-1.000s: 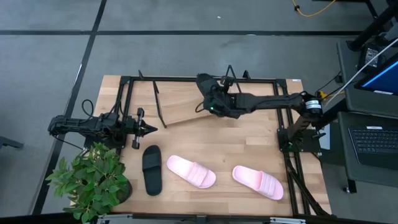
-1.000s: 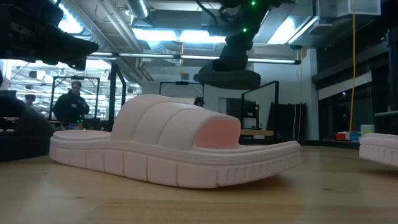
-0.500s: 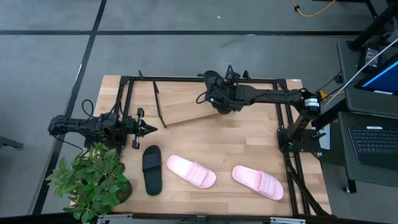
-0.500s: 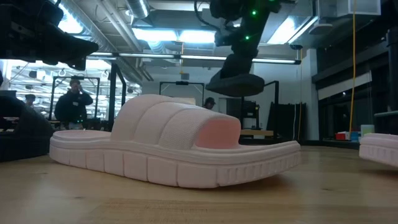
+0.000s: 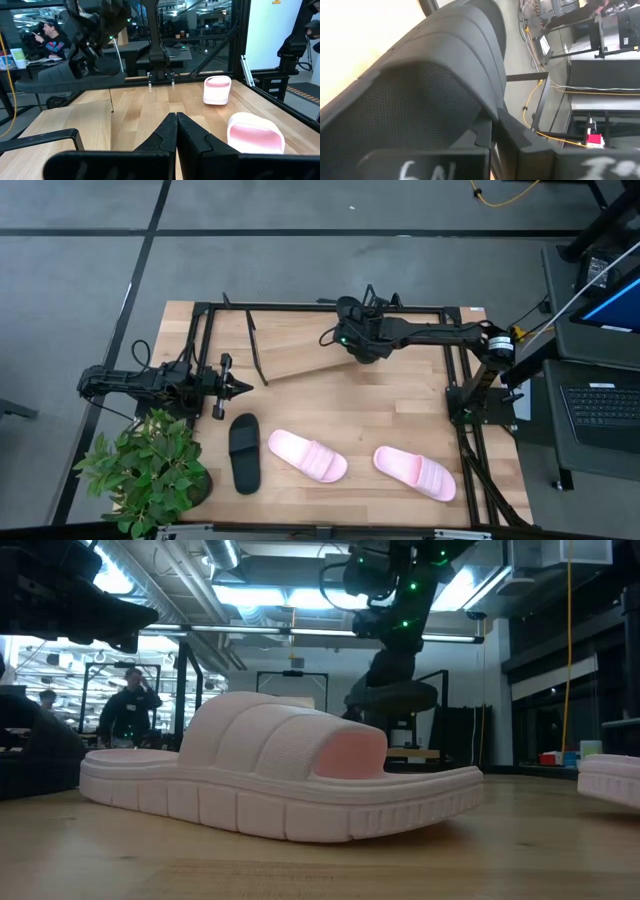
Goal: Pick and place slides into the shelf
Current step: Put the right black slipper on the shelf
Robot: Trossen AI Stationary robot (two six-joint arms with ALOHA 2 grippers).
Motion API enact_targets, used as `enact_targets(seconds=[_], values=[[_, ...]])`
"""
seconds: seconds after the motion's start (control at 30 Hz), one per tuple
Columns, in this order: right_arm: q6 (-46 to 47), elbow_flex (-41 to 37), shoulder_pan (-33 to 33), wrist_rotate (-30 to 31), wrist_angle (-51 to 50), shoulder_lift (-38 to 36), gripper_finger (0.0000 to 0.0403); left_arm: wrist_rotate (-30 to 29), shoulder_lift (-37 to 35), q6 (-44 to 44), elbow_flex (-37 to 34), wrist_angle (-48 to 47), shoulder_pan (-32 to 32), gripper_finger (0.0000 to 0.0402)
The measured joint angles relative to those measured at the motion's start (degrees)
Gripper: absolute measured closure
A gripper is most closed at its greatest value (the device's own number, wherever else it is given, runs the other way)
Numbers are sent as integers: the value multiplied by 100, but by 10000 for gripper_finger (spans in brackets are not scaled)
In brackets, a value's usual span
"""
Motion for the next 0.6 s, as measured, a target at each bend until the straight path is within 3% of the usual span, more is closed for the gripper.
enact_targets(seconds=[0.6], values=[[140,-108,-241,-20,130,28,391,0,1,0,0,-1,0,401]])
